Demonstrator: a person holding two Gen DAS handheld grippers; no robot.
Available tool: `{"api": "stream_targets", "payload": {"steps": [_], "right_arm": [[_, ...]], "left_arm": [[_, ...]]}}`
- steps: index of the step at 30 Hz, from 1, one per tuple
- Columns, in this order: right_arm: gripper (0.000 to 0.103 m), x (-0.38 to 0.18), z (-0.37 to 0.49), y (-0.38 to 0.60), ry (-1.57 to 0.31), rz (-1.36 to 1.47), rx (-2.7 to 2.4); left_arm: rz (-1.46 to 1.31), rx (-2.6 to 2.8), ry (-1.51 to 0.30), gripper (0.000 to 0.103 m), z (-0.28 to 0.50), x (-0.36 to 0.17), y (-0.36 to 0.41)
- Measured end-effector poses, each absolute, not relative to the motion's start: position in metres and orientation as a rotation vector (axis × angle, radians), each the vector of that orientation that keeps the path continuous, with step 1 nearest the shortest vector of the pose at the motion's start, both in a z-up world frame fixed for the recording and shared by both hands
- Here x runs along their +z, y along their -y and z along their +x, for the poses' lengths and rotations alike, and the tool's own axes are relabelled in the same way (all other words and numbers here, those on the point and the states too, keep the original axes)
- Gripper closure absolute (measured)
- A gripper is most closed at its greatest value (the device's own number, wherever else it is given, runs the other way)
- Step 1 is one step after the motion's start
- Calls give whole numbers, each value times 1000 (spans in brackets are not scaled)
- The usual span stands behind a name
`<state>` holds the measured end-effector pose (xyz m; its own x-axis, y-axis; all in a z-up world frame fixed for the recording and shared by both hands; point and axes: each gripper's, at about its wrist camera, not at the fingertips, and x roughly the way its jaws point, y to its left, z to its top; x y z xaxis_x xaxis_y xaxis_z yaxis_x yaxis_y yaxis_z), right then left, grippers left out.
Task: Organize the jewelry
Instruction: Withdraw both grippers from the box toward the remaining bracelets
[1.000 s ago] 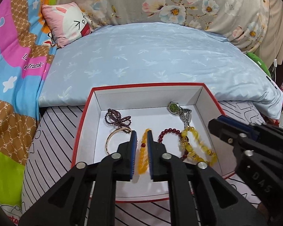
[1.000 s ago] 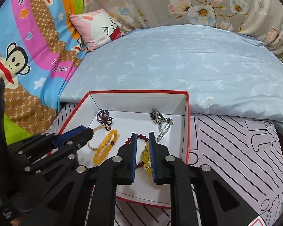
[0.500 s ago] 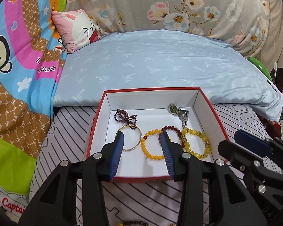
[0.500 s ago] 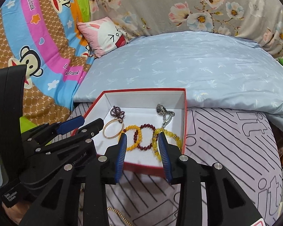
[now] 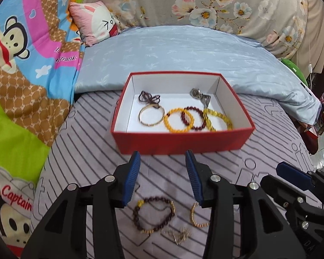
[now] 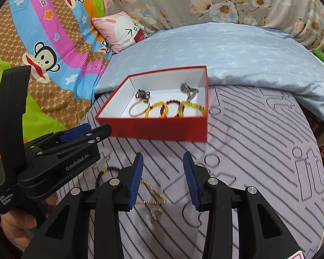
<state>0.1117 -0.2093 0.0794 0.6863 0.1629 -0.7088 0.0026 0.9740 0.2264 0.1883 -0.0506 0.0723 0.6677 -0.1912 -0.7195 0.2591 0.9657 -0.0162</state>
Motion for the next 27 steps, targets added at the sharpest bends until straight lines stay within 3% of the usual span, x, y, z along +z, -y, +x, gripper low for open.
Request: {"api": "stream_targets", "payload": {"steps": [10,27], "right_arm": [[65,46,66,208,-898,234,82],[65,20,38,207,-972,243,82]], "left_arm": [[40,-185,-896,52,137,27,10],[-41,-132,-943,52,112,2,-33]]}}
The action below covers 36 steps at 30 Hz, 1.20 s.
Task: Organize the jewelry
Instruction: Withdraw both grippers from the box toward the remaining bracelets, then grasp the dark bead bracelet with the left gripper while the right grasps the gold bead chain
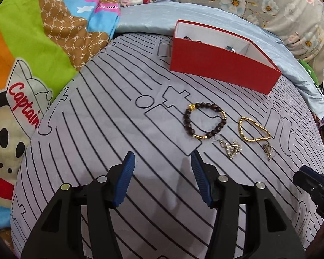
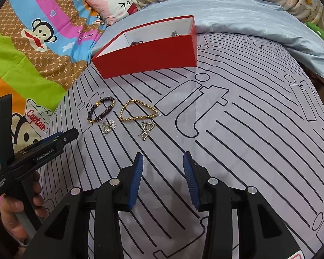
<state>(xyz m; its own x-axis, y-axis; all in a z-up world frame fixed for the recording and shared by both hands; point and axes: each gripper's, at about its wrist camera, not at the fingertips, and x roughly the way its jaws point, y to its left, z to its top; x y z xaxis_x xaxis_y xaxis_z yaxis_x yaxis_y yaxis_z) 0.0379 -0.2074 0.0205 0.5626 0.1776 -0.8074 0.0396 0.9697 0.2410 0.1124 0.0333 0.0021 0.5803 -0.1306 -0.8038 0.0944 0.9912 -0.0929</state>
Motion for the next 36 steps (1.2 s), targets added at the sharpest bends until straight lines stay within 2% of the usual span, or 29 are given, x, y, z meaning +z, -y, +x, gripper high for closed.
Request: {"api": "stream_targets", "payload": {"steps": [9,23,28,30,32,36], "right_arm": [[65,17,40,207,-985,244,86],[65,19,47,203,-988,238,93],[65,19,52,202,-989,239,97],[65,19,51,201,-991,237,96],[65,18,54,200,-995,235,97],[65,19,55,198,-994,231,100]], "left_arm": [[-125,-116,-961,52,117,-1,-52],[-51,-174,-951,53,157,-5,-2],[9,-164,-920,63,161,-8,7],[21,-173,-908,83,161,-8,8],[21,-181,-907,93,163,-8,8],[-22,-214,-919,95,164,-6,1]]}}
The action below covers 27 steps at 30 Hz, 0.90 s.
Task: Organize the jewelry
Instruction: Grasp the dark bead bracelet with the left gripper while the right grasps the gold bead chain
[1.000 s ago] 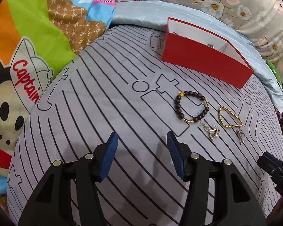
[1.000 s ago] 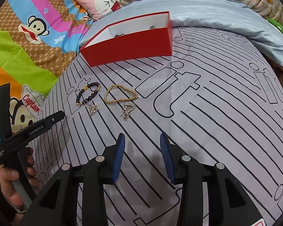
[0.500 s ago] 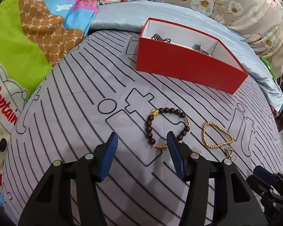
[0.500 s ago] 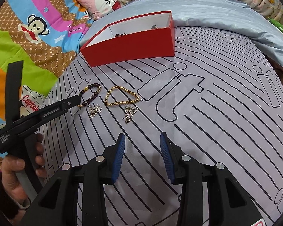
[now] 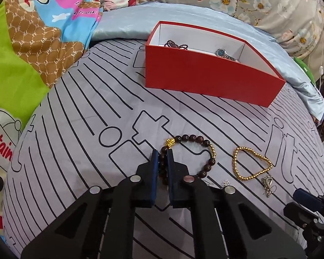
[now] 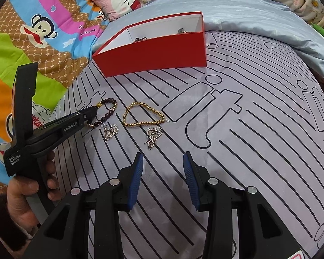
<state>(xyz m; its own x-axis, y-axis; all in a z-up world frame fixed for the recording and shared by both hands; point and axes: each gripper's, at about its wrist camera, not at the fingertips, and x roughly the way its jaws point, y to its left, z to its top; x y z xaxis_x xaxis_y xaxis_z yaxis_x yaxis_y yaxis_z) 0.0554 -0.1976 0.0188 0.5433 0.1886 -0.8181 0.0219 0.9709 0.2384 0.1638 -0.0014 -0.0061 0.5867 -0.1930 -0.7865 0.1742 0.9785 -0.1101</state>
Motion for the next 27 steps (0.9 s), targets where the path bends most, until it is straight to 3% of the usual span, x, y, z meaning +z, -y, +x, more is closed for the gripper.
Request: {"api": "stream_targets", "payload": {"steps": [27], "right_arm": [[69,4,132,171,-981,65,120]], "left_arm": [[-35,-207,-915,95,128,-8,-10]]}}
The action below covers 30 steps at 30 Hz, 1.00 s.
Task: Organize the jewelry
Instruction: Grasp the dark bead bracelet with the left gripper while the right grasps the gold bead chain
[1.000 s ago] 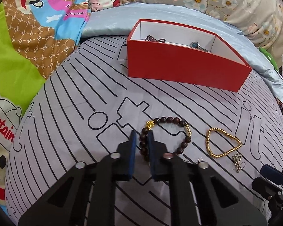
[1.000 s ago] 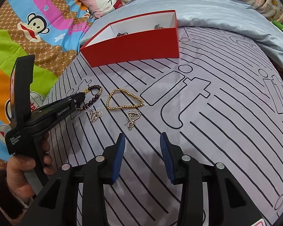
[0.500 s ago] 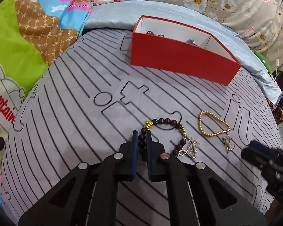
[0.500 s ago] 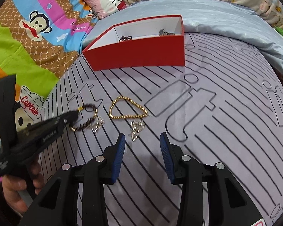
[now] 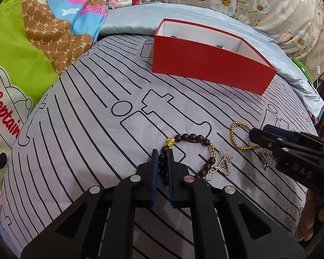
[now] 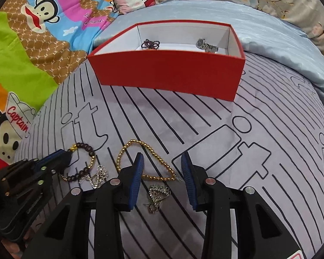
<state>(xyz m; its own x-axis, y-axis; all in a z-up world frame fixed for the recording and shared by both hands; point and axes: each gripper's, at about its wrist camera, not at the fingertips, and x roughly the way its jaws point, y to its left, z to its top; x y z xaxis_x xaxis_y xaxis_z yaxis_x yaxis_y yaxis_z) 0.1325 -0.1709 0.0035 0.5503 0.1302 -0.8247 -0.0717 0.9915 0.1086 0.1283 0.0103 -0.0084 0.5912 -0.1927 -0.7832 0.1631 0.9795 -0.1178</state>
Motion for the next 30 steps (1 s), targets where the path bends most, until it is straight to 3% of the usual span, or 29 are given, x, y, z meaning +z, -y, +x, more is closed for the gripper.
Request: {"api": "stream_targets", "payload": {"steps": [3,10,30], "right_arm": [[74,2,131,170,-965,47,108],[99,1,129,174,-969,53,93],[99,54,78,189,-871,196,128]], "left_arm": [[-40,-206,-914,95,128,-8,-11],[-39,-204,-914,95,128,-8,-10],[-81,-276,-893,95,113,28,-7]]}}
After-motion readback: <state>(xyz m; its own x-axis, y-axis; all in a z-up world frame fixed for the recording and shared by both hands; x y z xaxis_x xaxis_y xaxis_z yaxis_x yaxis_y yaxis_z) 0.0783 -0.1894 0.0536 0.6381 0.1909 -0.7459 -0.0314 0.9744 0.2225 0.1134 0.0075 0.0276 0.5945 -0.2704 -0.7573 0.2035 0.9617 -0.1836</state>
